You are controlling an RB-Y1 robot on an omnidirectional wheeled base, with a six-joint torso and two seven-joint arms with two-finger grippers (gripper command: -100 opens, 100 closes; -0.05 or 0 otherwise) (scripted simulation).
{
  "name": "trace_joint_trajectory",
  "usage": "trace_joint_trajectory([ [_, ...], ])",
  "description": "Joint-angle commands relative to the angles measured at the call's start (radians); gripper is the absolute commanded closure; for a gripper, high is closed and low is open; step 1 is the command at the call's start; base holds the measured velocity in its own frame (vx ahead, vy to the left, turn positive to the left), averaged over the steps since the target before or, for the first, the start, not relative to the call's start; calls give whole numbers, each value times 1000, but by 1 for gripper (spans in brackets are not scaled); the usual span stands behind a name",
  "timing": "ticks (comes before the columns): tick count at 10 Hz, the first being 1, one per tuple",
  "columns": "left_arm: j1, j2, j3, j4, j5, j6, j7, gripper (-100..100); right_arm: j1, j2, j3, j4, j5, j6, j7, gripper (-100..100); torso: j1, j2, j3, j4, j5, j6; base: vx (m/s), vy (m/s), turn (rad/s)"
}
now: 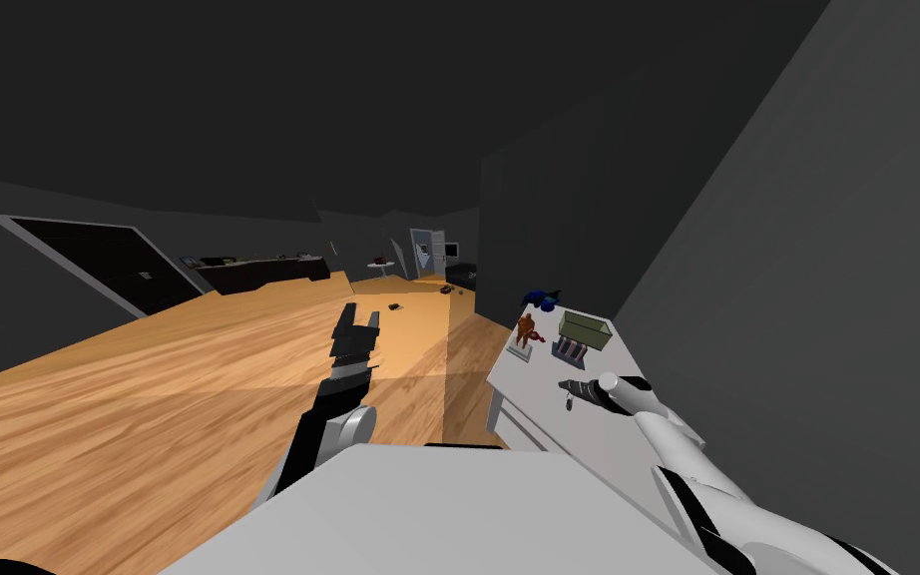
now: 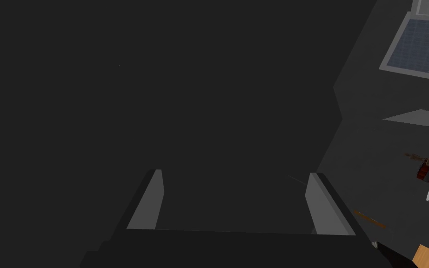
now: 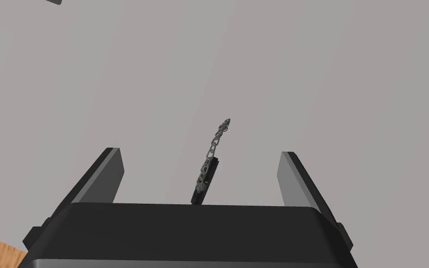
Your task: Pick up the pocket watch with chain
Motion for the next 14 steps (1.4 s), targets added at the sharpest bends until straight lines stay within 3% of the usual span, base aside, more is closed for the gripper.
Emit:
trace_joint_trajectory([
  [1, 0, 0, 0, 0, 0, 0, 0, 0, -15, -9, -3, 32, -12, 18, -15, -100, 0, 0, 0, 0, 0, 0, 12, -14, -5],
  [5, 0, 0, 0, 0, 0, 0, 0, 0, -67, -36, -13, 135, -55, 98, -96, -100, 0, 0, 0, 0, 0, 0, 17, -18, -17],
  [7, 0, 0, 0, 0, 0, 0, 0, 0, -84, -38, -14, 167, -68, 121, -119, -100, 0, -1, -1, 0, 0, 0, 34, -28, -13],
  [8, 0, 0, 0, 0, 0, 0, 0, 0, -73, -37, -14, 147, -63, 115, -114, -100, -1, -1, -1, 0, 0, 0, 18, -14, 0],
  [9, 0, 0, 0, 0, 0, 0, 0, 0, -74, -37, -14, 148, -64, 119, -117, 0, 0, -1, 0, 0, 0, 0, 0, 0, 0],
  [10, 0, 0, 0, 0, 0, 0, 0, 0, -69, -14, -16, 161, -59, 90, -101, -100, 1, 0, 0, 0, 0, 0, 41, -29, -28],
  [12, 0, 0, 0, 0, 0, 0, 0, 0, -64, 8, -18, 174, -55, 63, -86, -100, -1, -2, -1, -1, 0, 0, 61, -29, -19],
  [13, 0, 0, 0, 0, 0, 0, 0, 0, -67, -2, -18, 172, -58, 75, -90, -100, 0, -3, -2, -1, 0, 0, 32, -10, 0],
  [14, 0, 0, 0, 0, 0, 0, 0, 0, -66, 0, -18, 172, -58, 71, -88, 100, 1, -2, -1, 0, 0, 0, 5, -2, 1],
])
